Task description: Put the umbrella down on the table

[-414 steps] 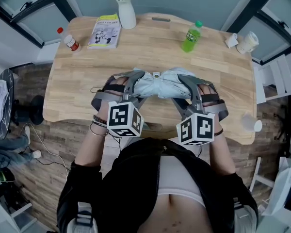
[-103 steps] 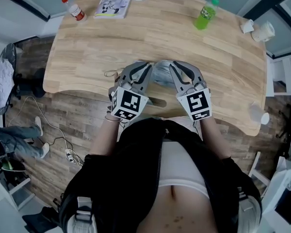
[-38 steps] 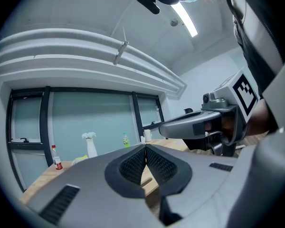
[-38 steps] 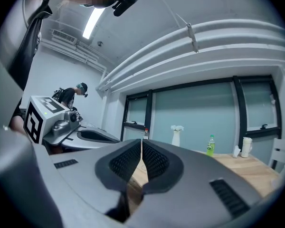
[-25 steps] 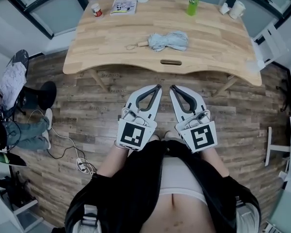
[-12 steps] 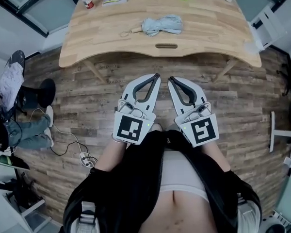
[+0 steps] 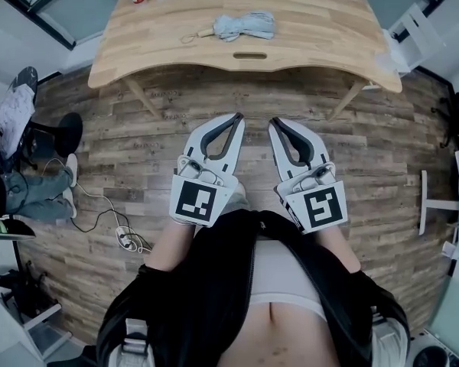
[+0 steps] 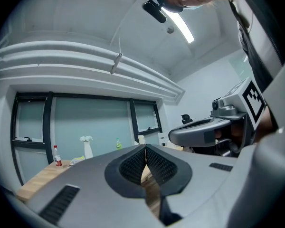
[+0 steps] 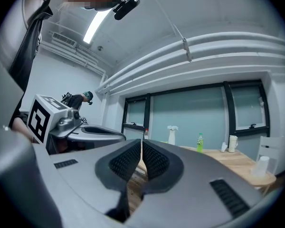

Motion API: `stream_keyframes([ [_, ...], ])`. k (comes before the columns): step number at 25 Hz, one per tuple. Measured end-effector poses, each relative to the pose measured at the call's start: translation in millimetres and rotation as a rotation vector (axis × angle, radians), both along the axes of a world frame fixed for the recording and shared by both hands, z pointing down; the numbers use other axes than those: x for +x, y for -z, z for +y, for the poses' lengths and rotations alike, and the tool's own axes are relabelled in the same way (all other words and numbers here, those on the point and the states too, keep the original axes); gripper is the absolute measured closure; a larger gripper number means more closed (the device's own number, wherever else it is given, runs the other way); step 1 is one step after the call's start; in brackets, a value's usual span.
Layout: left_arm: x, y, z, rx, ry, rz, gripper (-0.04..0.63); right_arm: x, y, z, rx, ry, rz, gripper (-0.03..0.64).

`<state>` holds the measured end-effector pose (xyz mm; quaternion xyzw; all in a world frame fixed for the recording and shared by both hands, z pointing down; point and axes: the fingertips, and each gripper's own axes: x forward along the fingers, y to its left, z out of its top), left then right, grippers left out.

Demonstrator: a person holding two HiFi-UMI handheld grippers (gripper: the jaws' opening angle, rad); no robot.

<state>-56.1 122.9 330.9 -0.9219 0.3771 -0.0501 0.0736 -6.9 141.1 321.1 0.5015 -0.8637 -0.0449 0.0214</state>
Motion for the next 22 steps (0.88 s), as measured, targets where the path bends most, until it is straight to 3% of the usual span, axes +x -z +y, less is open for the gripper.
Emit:
stream_keyframes([
  [14, 29, -5, 159, -0.018, 0.042, 0.042, 0.588, 35, -18, 158, -0.006, 0.017, 0.033, 0.583],
  [22, 38, -6, 219, -0.011, 0.062, 0.031, 0.588, 42, -14, 213, -0.018, 0.008, 0.006, 0.584],
])
